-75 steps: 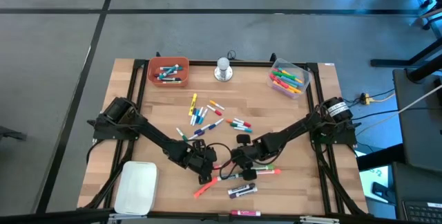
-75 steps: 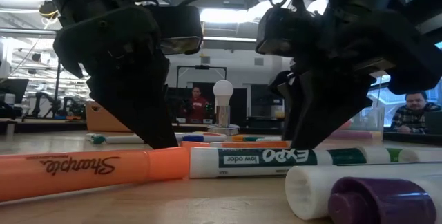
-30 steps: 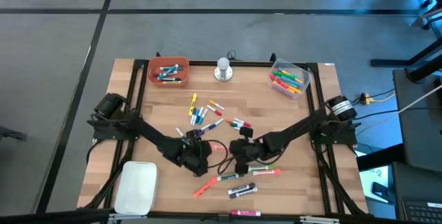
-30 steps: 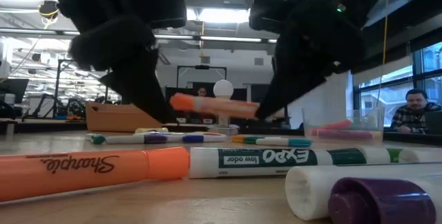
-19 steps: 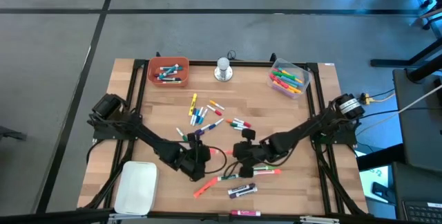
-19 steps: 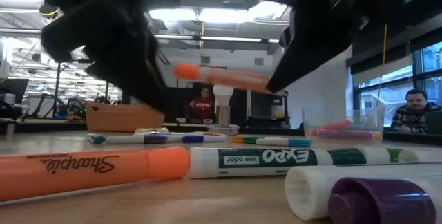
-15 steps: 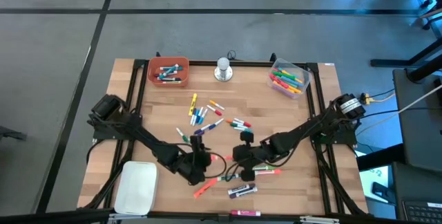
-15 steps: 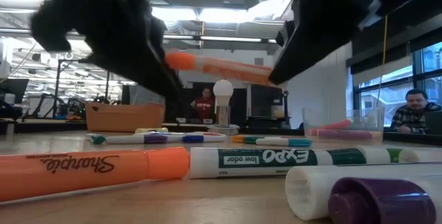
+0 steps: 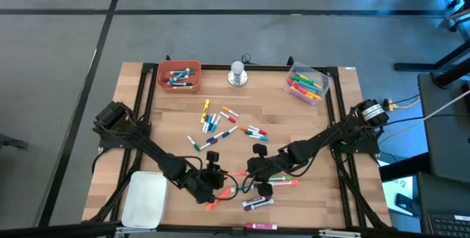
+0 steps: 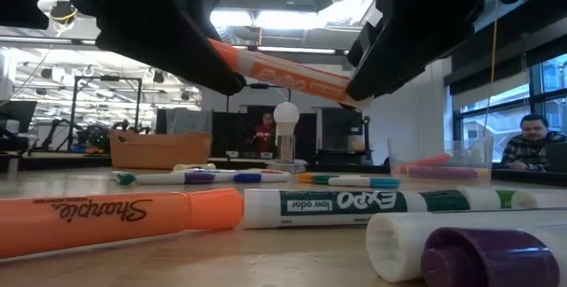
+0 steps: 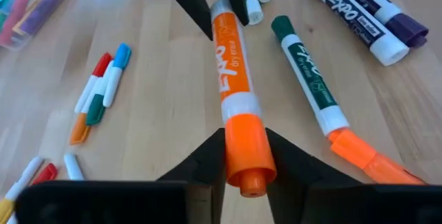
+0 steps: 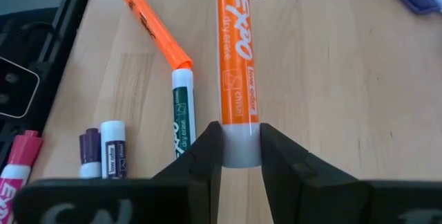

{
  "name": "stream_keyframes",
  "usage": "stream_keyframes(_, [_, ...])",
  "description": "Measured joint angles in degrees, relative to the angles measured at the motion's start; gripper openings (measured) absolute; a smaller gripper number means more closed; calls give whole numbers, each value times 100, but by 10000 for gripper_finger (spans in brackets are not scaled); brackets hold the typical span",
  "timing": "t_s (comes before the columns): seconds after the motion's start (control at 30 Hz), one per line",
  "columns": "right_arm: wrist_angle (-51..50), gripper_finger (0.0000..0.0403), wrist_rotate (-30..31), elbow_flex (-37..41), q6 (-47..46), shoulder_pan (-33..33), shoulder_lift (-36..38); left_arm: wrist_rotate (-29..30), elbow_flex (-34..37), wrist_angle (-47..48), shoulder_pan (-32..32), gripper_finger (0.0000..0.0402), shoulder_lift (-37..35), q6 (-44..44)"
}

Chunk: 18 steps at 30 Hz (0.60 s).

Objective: Pick & Place Markers
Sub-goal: Put the orange marker pen into the orange bin

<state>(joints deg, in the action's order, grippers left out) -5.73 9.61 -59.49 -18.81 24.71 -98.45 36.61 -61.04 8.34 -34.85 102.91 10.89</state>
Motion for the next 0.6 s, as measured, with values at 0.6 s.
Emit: stream_keyframes(0.6, [13,79,456,1,-33,-173,7,426,2,-229,207,114,-7,-400])
